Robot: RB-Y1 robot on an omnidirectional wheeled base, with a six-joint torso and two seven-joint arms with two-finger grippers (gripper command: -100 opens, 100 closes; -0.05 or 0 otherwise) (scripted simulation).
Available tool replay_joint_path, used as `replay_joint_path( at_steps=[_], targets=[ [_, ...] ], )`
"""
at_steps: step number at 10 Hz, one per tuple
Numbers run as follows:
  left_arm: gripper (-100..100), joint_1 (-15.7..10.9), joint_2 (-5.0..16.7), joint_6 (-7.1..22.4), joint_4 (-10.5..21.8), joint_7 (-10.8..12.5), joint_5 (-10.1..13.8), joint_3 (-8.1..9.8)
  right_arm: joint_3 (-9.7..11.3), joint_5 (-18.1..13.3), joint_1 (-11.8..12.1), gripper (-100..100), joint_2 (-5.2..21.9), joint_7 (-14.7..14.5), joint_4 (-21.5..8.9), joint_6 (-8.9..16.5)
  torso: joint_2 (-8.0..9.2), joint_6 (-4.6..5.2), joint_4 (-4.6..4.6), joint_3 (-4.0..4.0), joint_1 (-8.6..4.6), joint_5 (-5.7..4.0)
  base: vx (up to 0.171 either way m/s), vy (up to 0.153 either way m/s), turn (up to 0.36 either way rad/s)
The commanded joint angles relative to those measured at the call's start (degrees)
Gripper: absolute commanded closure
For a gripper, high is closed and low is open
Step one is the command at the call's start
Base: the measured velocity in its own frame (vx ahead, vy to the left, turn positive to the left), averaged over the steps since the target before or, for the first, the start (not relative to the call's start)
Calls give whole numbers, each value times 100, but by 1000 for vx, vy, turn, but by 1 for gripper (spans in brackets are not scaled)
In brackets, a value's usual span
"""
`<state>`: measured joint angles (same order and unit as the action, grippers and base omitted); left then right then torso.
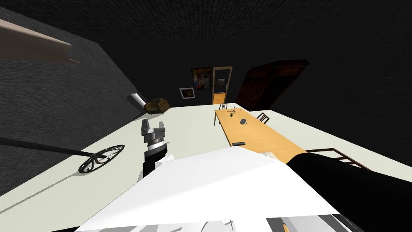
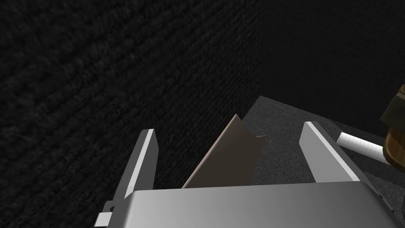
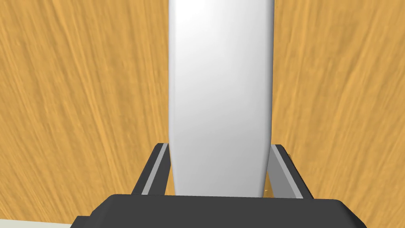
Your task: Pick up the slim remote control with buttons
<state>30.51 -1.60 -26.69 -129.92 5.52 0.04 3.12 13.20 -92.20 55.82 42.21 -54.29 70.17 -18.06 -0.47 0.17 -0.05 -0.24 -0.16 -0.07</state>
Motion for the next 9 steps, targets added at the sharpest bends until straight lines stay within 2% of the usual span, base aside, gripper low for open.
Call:
replay_joint_path(
  at_steps=[1, 2, 3, 4, 7, 8, 9],
  targets=[
    [0, 0, 0, 0, 0, 0, 0, 0, 0, 0, 0, 100, 0, 0, 0, 0, 0, 0, 0, 0, 0, 0, 0, 0, 0],
    [0, 0, 0, 0, 0, 0, 0, 0, 0, 0, 0, 100, 0, 0, 0, 1, -1, 0, 0, 0, 0, 0, 0, 0, 0],
    [0, 0, 0, 0, 0, 0, 0, 0, -1, 0, 0, 0, 0, 0, 0, 1, -1, 0, 0, -1, -1, -1, 0, 0, 0],
    [0, 0, 0, 0, 0, 0, 0, 0, -115, 75, 192, 100, 107, -82, 170, -83, -1, 0, -1, -1, -1, -1, 32, 2, -78],
    [0, 1, 0, 0, 0, 0, 0, 0, -203, 82, 379, 100, 234, -67, 366, -153, -25, 2, -7, -15, 7, 2, 58, 10, -57],
    [0, 1, 0, 0, 0, 0, 0, 0, -196, 105, 349, 100, 201, -123, 317, -146, -23, -2, -7, -15, 5, 3, 17, 1, -1],
    [0, 0, 0, 0, 0, 0, 0, 0, -196, 96, 356, 0, 209, -95, 333, -146, -15, -1, -5, -10, 3, 1, 0, 0, 0]
  ],
)
